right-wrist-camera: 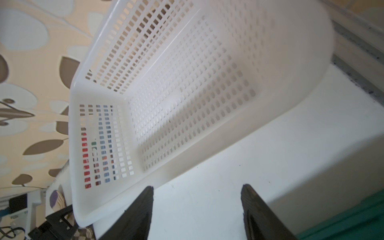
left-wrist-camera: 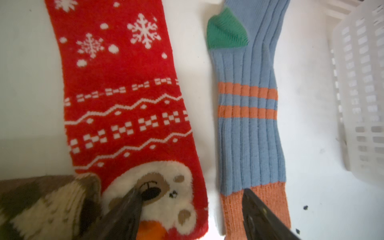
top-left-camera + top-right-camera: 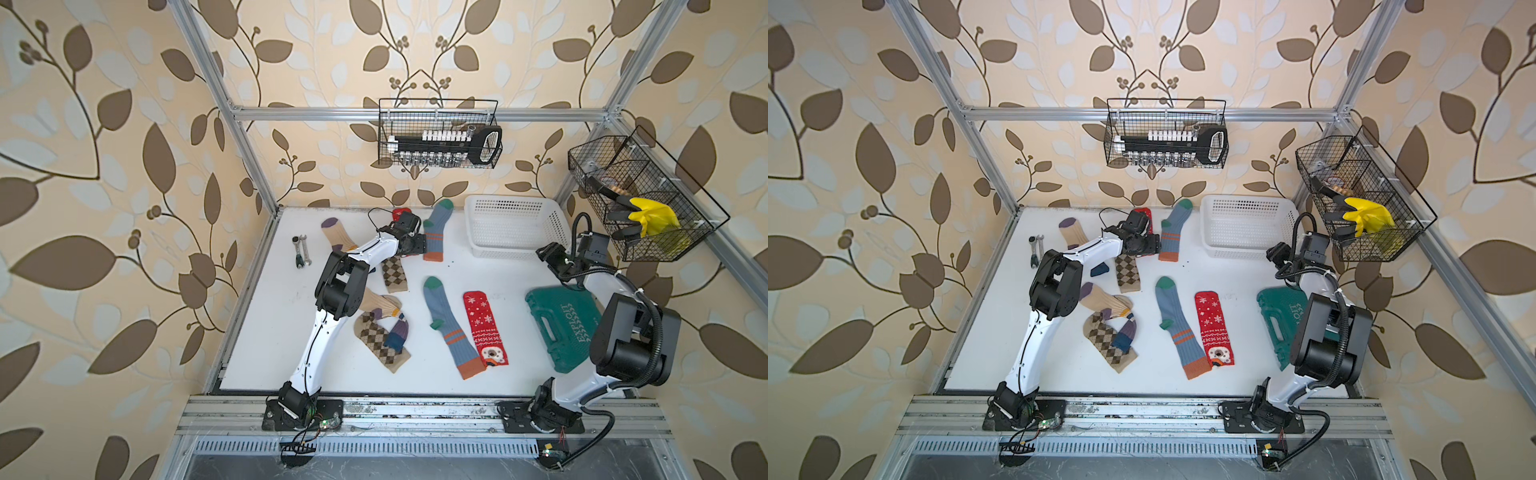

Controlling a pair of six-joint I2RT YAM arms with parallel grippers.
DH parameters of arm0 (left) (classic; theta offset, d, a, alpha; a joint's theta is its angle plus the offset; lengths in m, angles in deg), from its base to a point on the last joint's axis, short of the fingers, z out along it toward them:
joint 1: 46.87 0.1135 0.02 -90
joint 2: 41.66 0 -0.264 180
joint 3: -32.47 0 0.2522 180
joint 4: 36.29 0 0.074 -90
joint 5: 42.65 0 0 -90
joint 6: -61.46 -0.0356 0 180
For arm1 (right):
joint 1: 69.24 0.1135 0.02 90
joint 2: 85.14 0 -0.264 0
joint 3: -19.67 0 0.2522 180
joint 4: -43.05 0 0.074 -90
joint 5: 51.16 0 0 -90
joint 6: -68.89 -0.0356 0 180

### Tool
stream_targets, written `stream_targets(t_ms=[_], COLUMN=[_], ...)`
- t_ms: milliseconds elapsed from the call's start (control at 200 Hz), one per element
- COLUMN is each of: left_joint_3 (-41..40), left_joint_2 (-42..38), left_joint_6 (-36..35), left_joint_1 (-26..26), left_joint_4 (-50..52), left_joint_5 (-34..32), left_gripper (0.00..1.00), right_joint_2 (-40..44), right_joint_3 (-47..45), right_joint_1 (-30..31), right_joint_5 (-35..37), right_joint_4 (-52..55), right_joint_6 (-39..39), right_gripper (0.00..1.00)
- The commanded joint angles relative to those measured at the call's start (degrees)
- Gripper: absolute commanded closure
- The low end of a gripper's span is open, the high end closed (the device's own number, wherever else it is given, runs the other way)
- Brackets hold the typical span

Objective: Place the socks together as a pair
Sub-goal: Move the sock to the center of the board.

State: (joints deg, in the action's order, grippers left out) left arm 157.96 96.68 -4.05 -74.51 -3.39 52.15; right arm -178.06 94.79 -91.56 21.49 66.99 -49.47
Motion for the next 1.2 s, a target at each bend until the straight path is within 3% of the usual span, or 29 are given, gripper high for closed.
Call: stream_targets(t_ms=[0, 190, 435, 510, 755, 915, 1065, 1195], left_joint_3=[-5.43, -15.67, -20.07, -16.37, 8.48, 15.17, 10.01, -1.75], left_joint_2=[-0.36, -5.67, -12.72, -11.46, 2.69, 8.62, 7.28, 2.00], left_joint_6=[3.81, 5.80, 2.90, 0.36, -3.41, -2.80, -1.41, 0.90], left_joint_1=[-0.40, -1.03, -3.94, -5.16, -6.99, -6.83, -6.72, -6.69], left_joint_4=[5.23, -0.59, -3.04, -1.85, 9.50, 12.21, 12.57, 10.16], left_joint_5=[5.13, 8.83, 2.48, 1.83, 0.85, 1.29, 1.84, 4.85], left_gripper=[0.24, 0.26, 0.17, 0.15, 0.13, 0.13, 0.16, 0.16], right_joint_2=[1.96, 0.31, -6.03, -8.29, -12.87, -14.34, -15.40, -16.28], right_joint_3=[6.66, 13.04, 20.25, 22.38, 25.96, 27.41, 28.40, 29.33], right_joint_1=[4.26, 12.81, 19.68, 21.50, 23.11, 23.53, 24.15, 24.68], right_joint_5=[2.22, 3.50, 3.88, 4.29, 4.03, 2.94, 2.14, 2.04], right_joint_4=[1.55, 7.37, 11.66, 13.26, 14.95, 15.56, 15.88, 16.50], right_joint_6=[6.05, 12.11, 15.86, 17.02, 17.81, 17.55, 17.38, 17.46], right_gripper=[0.33, 0.31, 0.29, 0.28, 0.28, 0.28, 0.28, 0.29])
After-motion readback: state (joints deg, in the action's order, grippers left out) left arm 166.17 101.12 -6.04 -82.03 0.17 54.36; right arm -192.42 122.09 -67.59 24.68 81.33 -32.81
